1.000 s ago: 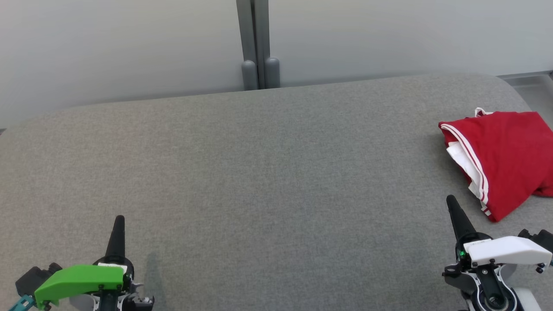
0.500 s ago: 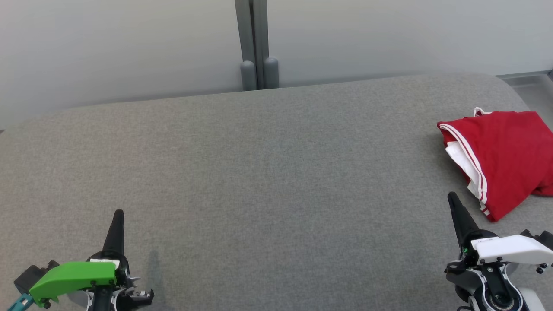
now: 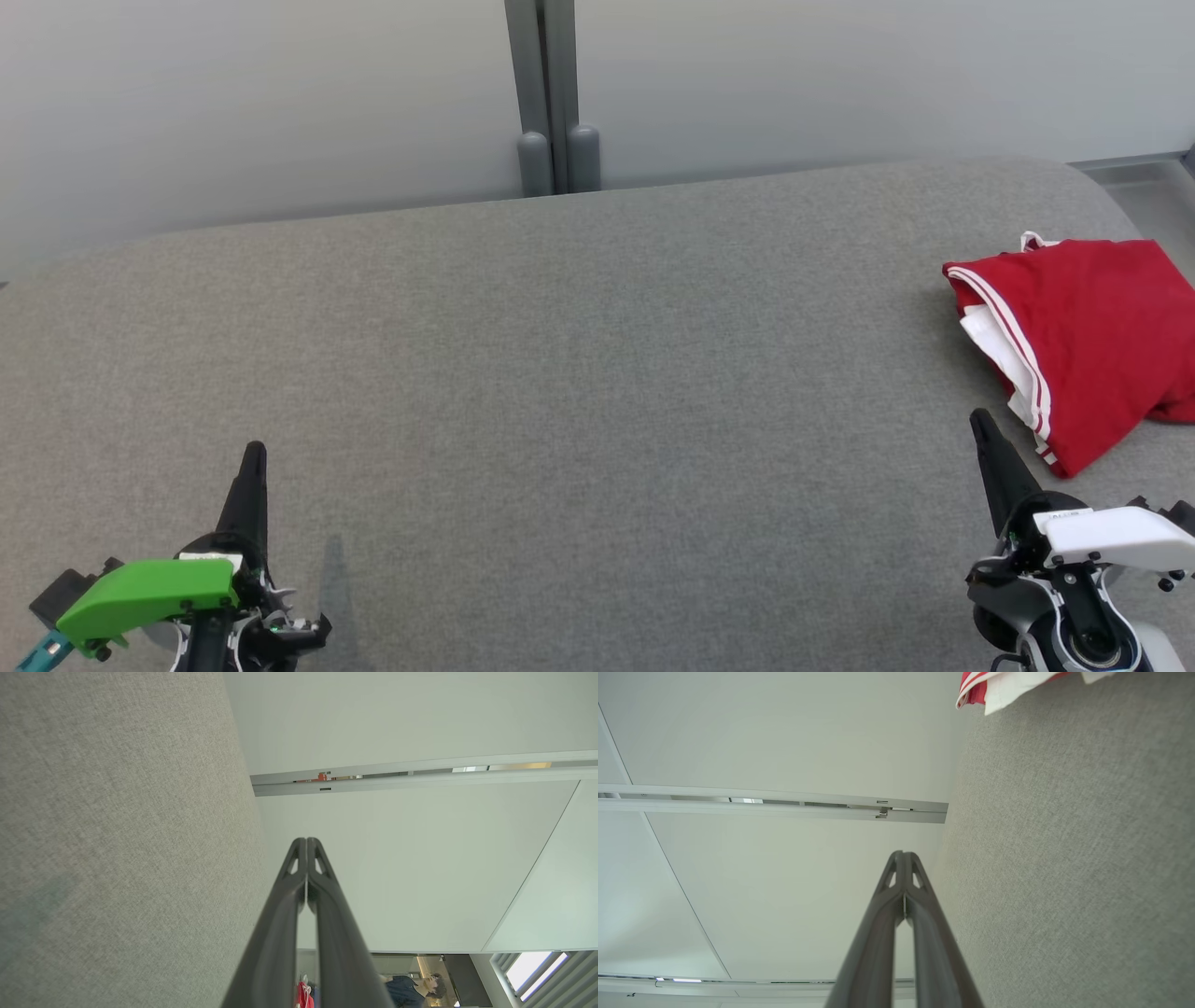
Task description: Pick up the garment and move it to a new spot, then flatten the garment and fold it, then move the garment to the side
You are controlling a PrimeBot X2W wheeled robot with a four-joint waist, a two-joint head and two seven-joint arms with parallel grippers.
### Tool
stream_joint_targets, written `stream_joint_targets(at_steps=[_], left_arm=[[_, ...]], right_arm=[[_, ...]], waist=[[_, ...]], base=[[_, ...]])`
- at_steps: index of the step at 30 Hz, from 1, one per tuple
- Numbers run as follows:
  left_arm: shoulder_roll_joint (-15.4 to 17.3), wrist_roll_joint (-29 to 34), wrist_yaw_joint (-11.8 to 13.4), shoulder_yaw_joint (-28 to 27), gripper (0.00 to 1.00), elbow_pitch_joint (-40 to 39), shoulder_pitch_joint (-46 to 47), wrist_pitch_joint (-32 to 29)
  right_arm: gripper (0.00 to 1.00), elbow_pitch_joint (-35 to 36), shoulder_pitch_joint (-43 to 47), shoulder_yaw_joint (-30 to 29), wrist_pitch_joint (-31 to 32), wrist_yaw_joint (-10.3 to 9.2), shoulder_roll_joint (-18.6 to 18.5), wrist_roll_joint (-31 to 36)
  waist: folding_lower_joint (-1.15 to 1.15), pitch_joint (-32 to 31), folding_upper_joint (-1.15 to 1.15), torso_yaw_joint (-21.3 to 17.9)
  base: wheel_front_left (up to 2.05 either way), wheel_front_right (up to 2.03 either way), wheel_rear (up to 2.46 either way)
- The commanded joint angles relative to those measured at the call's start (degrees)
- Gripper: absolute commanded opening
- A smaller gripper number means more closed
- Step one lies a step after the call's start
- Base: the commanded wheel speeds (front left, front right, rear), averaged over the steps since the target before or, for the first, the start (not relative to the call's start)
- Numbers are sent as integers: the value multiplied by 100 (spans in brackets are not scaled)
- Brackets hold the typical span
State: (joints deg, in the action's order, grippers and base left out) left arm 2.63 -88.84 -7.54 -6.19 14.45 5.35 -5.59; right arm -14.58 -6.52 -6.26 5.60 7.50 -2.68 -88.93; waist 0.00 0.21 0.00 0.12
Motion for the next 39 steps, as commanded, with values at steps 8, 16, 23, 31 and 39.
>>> stream_joint_targets(at_steps=[8, 16, 23, 31, 39], left_arm=[[43, -369, 10, -46, 0, -54, 135, -108], [44, -365, 10, -45, 0, -49, 121, -116], [44, -365, 10, -45, 0, -49, 121, -114], [44, -366, 10, -45, 0, -50, 121, -114], [44, -366, 10, -44, 0, -50, 120, -115]], right_arm=[[0, 75, 59, -38, 109, -2, -36, -355], [0, 74, 60, -38, 113, -1, -34, -357], [0, 74, 60, -37, 113, -1, -34, -358], [0, 74, 60, -37, 113, -1, -34, -358], [0, 74, 60, -36, 113, -1, -34, -358]], waist=[[0, -3, 0, -11], [0, -4, 0, -12], [0, -4, 0, -12], [0, -4, 0, -12], [0, -4, 0, -12]], base=[[0, 0, 0], [0, 0, 0], [0, 0, 0], [0, 0, 0], [0, 0, 0]])
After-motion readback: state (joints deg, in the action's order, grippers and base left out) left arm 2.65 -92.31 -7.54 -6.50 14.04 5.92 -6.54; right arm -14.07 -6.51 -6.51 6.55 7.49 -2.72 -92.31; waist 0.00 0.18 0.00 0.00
